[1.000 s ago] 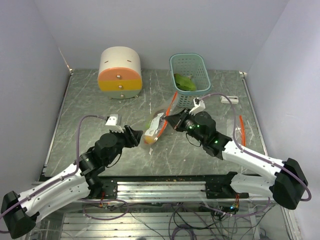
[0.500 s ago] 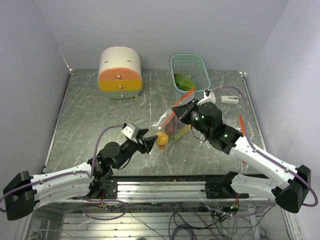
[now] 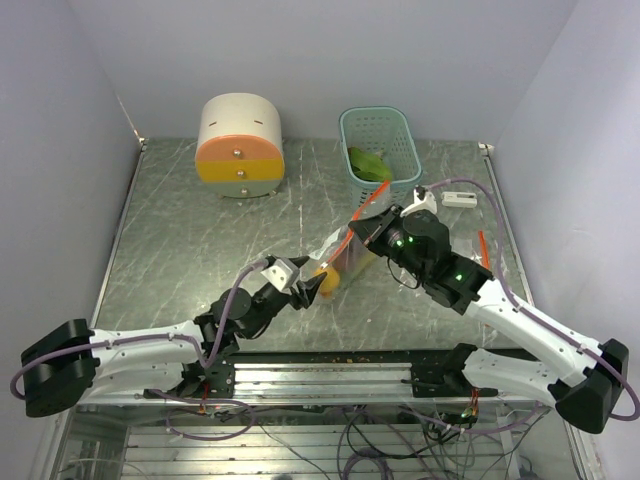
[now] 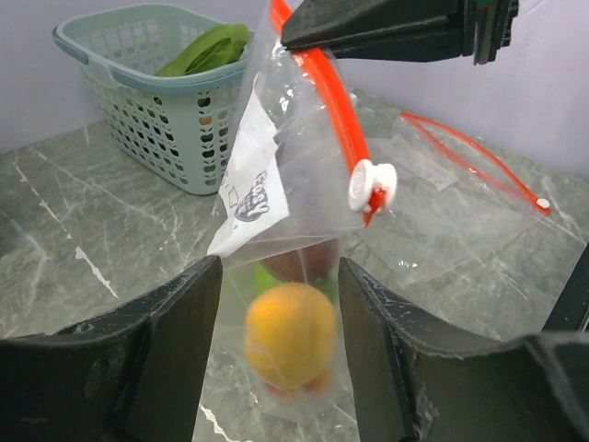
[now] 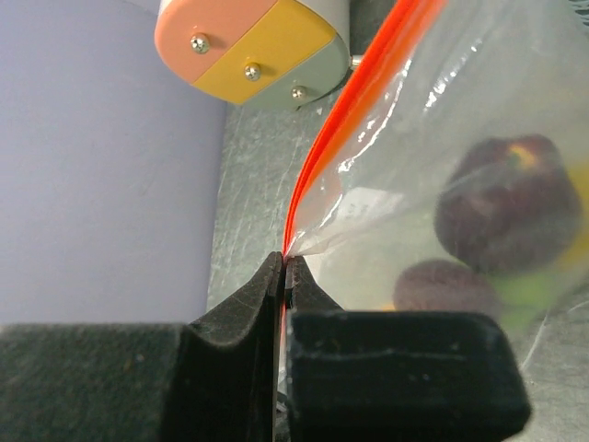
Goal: Open the zip-top bag and remove the fake food
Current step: Pick up the zipper food storage bag at the center of the board.
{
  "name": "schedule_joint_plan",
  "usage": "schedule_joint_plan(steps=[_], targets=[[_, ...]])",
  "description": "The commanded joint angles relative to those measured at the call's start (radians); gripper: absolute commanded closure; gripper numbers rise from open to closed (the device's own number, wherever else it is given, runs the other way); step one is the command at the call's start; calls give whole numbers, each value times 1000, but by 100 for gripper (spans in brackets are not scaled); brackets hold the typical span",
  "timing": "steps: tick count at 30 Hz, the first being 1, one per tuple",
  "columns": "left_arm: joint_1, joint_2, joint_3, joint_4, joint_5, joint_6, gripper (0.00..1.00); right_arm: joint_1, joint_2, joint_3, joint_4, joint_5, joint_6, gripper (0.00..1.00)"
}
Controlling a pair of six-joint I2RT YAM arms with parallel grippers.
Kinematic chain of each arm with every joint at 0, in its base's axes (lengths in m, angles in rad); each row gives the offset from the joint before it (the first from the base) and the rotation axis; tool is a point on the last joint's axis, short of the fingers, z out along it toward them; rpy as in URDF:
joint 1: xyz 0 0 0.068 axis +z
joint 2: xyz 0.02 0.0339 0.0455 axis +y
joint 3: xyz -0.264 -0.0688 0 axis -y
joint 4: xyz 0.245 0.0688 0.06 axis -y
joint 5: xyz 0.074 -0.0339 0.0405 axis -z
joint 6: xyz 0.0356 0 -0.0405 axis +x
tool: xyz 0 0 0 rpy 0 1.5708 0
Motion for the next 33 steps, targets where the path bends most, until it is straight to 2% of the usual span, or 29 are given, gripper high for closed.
schedule_joint_plan(steps=[1,10,20,29,33], targets=[[-22,21,59,99,23,39,36,-4,8,-11,33,-23,17,100],[-47,55,73,134,22,45,41,-4,13,-56,117,-110,46,100],[-54,60,59,163,-6,27,55,-3,6,-97,165,-156,81,100],[-65,92,31,196,13,-14,43,-4,1,-56,144,-137,68,100],[-91,113,2,253,-31,0,36,-3,-1,-53,161,-146,74,100]])
